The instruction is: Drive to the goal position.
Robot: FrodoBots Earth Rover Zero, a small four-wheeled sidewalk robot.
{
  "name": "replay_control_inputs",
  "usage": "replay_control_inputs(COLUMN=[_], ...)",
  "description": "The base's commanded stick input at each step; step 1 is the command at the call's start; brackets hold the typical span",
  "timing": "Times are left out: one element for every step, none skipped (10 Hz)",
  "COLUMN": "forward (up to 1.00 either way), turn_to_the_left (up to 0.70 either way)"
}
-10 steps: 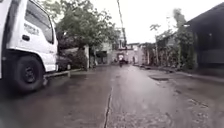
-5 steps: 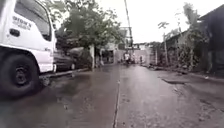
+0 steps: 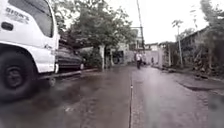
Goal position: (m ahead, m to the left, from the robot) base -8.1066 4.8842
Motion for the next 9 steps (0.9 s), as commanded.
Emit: replay_control_inputs(forward=[1.00, 1.00, 1.00, 1.00, 1.00, 1.00, 1.00, 1.00, 1.00], turn_to_the_left=[0.09, 0.00, 0.00, 0.00, 0.18, 0.27, 0.27, 0.16, 0.12])
